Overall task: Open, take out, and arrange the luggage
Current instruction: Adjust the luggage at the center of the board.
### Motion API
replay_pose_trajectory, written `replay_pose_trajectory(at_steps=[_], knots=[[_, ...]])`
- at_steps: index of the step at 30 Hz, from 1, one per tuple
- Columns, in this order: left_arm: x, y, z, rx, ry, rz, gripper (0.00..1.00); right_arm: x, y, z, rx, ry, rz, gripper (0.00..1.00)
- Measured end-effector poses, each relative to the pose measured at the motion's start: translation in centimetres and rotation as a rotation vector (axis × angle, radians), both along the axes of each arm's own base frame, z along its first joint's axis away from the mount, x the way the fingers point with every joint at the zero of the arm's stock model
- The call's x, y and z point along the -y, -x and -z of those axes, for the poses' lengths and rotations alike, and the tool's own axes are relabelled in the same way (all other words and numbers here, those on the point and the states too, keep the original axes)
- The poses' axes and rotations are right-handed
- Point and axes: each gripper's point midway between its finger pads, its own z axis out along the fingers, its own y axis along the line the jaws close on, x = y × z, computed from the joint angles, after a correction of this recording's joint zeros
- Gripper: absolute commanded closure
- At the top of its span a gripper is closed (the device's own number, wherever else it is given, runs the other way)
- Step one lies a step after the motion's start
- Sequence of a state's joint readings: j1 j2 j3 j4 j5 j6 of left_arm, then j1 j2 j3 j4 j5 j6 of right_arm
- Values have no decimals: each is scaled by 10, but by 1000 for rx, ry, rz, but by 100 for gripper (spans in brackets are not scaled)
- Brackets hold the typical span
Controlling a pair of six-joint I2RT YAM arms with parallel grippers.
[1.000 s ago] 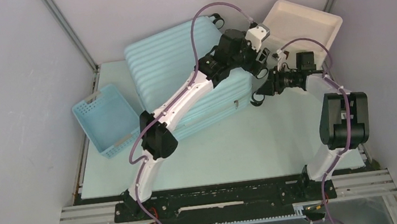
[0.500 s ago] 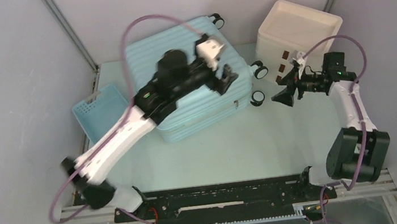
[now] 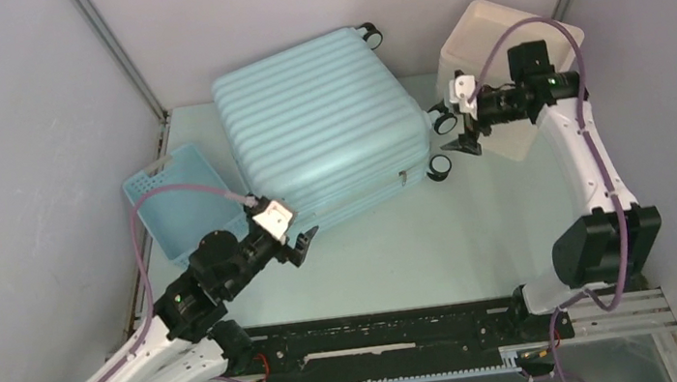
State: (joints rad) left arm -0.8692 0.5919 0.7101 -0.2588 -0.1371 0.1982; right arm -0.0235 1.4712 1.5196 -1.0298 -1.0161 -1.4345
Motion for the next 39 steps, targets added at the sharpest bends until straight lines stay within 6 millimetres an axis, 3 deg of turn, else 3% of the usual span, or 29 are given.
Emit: replay_pose_trajectory(at_steps=[3,6,11,15,20,33,39], knots=[[-17,3,14,22,-32,-36,11,-2,-26,-7,-7,39,4,0],[-29,1,3,71,-21,-84,13,0,-50,-3,-36,79,17,1],[-28,-3,17,41,-75,-92,14,-1,-71,24,-121,153,25,1],[-25,-3,29,7,-117,-82,14,-4,-78,51,-187,217,21,1],[-26,-3,34,-5,-132,-80,14,3,-84,70,-216,293,34,5],[-25,-3,36,-7,-143,-77,17,6,-90,81,-166,352,-4,33],[-25,-3,36,-6,-143,-77,18,6,-83,80,-96,363,-16,52]])
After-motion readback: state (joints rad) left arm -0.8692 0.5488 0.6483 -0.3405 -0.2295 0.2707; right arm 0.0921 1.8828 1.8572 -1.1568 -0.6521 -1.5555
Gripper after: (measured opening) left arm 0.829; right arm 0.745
